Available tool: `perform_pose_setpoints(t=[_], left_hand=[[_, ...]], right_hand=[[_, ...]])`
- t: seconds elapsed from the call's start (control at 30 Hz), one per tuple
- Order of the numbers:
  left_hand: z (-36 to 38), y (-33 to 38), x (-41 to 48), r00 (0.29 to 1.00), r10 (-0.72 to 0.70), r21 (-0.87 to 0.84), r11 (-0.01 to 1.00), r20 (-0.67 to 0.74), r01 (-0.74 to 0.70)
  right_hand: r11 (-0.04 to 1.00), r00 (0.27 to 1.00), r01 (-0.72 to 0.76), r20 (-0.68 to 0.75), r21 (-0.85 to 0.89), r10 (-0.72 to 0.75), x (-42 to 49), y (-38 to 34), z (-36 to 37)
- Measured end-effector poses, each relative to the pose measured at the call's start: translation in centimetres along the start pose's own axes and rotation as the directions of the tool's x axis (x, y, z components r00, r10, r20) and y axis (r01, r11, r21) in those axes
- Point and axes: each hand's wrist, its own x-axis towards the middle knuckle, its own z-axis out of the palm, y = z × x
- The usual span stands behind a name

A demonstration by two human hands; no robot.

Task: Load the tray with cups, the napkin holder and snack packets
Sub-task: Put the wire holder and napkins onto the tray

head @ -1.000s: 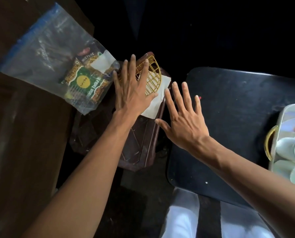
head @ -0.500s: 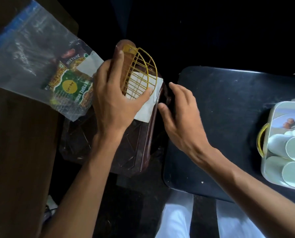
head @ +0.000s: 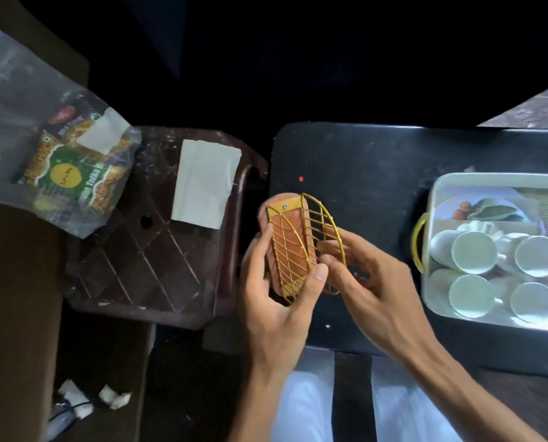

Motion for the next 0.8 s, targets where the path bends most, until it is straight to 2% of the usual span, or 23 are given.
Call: perform_pose_setpoints(t=[0.07, 0.13, 0.33, 0.53, 0.7, 0.8], left_hand=[[3.0, 0.5, -2.1, 0.997, -0.006, 0.075, 0.997, -0.074, 0.011], [6.1, 1.1, -4.5, 0.998, -0.032, -0.022, 0.999, -0.063, 0.031], [14.7, 3.9, -8.7, 0.975, -0.094, -0.207, 0.969, 0.201, 0.136], [23.5, 4.7, -10.2, 0.840, -0.107, -0.218, 0.941, 0.532, 0.257], [30.8, 4.5, -11.2, 0.750, -0.158, -0.143, 0.937, 0.643, 0.320], [34.5, 4.1, -11.3, 0.736, -0.181, -0.128, 0.931, 0.653, 0.342]], right_hand=[[1.000, 0.998, -0.031, -0.055, -0.001, 0.031, -1.2, 0.5, -1.9], [0.999, 0.992, -0.043, -0.121, -0.002, 0.043, -2.6, 1.0, -4.3], [0.998, 0.942, -0.063, -0.332, -0.003, 0.059, -6.6, 2.6, -13.4], [0.990, 0.883, -0.121, -0.448, 0.077, 0.143, -9.4, 4.9, -23.6], [0.975, 0.822, -0.215, -0.529, 0.053, 0.210, -10.5, 7.6, -30.4], [0.960, 0.786, -0.254, -0.552, 0.120, 0.277, -10.2, 9.2, -33.0]])
